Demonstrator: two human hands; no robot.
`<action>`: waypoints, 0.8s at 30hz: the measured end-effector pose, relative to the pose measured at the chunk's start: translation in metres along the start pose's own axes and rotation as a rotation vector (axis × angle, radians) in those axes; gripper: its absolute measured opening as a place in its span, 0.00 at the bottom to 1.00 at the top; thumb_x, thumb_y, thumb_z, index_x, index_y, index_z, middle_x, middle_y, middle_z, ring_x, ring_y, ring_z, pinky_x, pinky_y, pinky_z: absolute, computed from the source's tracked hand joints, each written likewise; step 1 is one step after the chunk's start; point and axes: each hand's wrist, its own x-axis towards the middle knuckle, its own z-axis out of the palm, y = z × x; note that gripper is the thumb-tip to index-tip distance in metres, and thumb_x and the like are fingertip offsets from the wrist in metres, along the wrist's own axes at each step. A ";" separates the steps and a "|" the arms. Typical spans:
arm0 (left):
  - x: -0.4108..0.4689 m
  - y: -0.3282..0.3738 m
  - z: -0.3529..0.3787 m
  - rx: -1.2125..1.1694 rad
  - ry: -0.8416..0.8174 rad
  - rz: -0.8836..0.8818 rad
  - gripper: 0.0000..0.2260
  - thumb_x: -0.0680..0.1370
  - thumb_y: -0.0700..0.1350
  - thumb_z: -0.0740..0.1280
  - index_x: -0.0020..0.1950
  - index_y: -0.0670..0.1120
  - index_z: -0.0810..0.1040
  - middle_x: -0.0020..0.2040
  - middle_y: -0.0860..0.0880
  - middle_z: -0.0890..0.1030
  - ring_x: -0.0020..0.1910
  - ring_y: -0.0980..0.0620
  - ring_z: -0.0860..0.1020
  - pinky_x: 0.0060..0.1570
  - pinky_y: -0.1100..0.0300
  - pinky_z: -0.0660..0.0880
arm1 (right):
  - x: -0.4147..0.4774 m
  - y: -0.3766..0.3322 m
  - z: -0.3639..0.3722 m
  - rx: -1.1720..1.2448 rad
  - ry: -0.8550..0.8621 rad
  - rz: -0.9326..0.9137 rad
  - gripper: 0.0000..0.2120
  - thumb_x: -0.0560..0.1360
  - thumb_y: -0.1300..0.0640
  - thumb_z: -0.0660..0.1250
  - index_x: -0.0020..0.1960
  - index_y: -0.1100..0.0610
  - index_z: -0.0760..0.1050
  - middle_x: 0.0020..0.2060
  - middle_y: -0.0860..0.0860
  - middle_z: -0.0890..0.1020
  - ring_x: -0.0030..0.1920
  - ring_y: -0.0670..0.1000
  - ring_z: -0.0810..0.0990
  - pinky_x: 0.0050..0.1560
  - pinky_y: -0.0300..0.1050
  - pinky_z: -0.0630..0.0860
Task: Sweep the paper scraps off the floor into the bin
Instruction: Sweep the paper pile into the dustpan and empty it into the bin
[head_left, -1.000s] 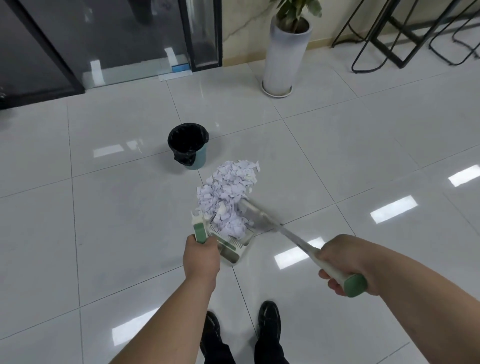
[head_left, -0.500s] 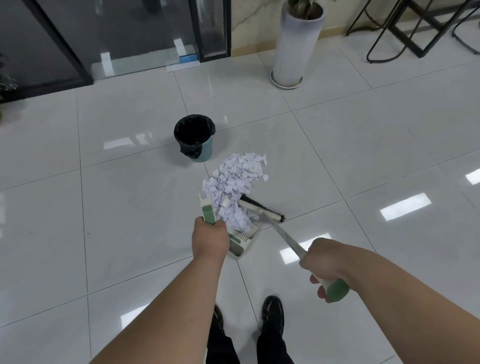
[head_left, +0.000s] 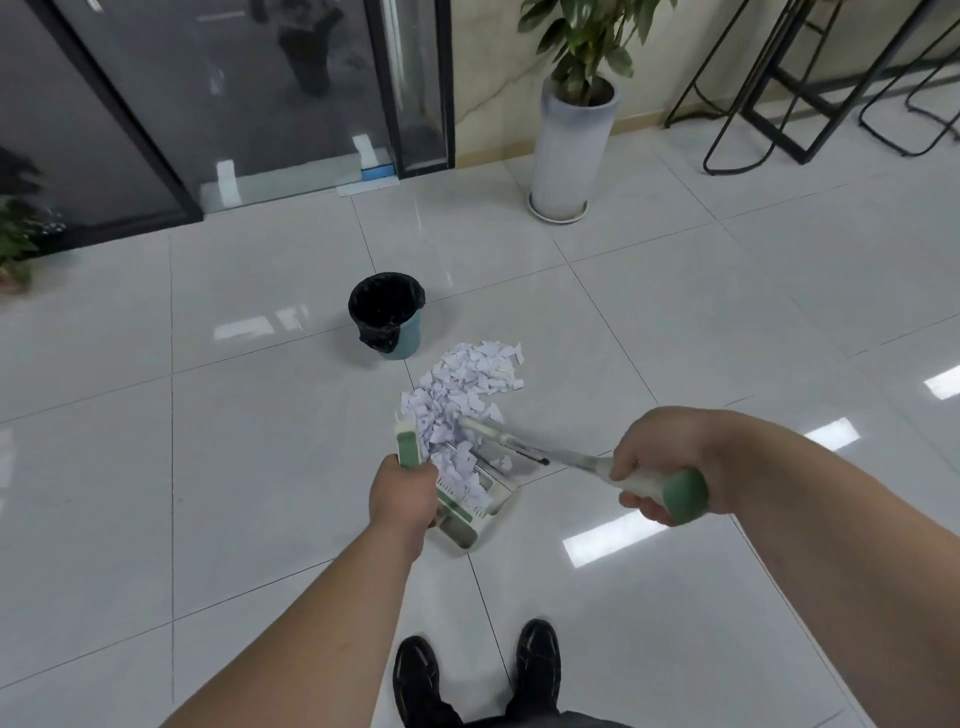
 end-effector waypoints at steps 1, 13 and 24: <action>-0.005 0.003 -0.001 -0.013 -0.004 0.013 0.03 0.78 0.40 0.63 0.45 0.45 0.72 0.35 0.46 0.72 0.28 0.49 0.67 0.28 0.61 0.66 | -0.001 -0.005 -0.002 0.019 -0.004 -0.029 0.11 0.76 0.68 0.65 0.58 0.63 0.73 0.54 0.63 0.78 0.35 0.58 0.80 0.26 0.42 0.77; -0.078 0.055 -0.047 -0.172 0.090 0.112 0.06 0.77 0.36 0.62 0.43 0.45 0.68 0.35 0.46 0.66 0.26 0.50 0.61 0.26 0.61 0.60 | -0.019 -0.046 -0.020 0.208 -0.223 -0.221 0.12 0.77 0.58 0.61 0.50 0.63 0.81 0.35 0.58 0.74 0.31 0.57 0.74 0.36 0.45 0.78; -0.106 0.110 -0.063 -0.214 0.196 0.254 0.08 0.79 0.36 0.61 0.42 0.45 0.66 0.33 0.48 0.64 0.25 0.52 0.60 0.23 0.60 0.61 | -0.011 -0.073 -0.015 0.425 -0.292 -0.351 0.16 0.76 0.46 0.62 0.49 0.60 0.74 0.40 0.57 0.69 0.42 0.64 0.77 0.41 0.53 0.79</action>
